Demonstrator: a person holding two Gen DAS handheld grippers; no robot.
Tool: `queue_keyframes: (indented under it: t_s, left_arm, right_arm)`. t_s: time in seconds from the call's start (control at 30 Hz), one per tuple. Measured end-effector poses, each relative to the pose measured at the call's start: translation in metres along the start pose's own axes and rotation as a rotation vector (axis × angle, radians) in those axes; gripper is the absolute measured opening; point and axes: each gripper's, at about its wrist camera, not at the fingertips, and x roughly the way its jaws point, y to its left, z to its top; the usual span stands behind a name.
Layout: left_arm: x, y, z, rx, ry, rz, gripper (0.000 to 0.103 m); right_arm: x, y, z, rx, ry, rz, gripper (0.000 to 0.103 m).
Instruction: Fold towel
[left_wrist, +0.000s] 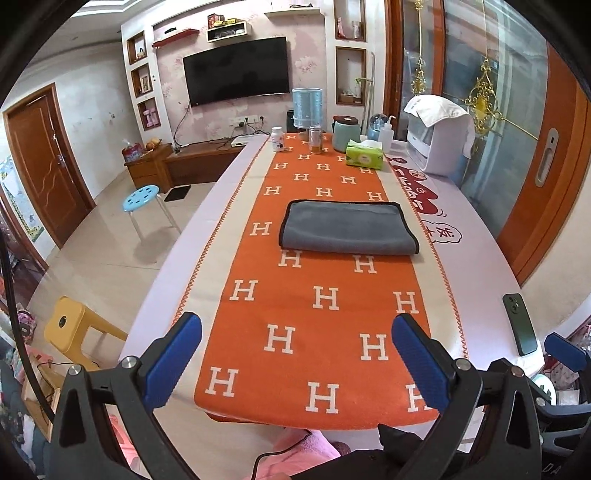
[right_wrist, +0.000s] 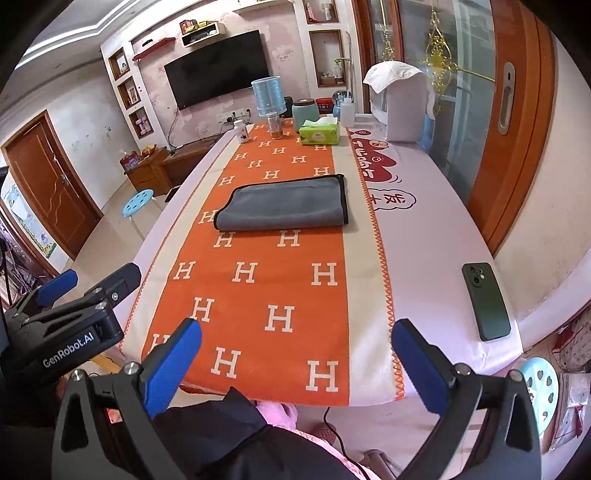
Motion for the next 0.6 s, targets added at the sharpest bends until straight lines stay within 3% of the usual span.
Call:
queue_keyframes:
  t_s: [0.6]
  left_arm:
    - [-0.0008,0.0014,-0.0037,0.008,-0.003,0.006,0.102]
  right_arm:
    - [-0.0021,0.0026,-0.0018,-0.001,-0.008,-0.005,0.103]
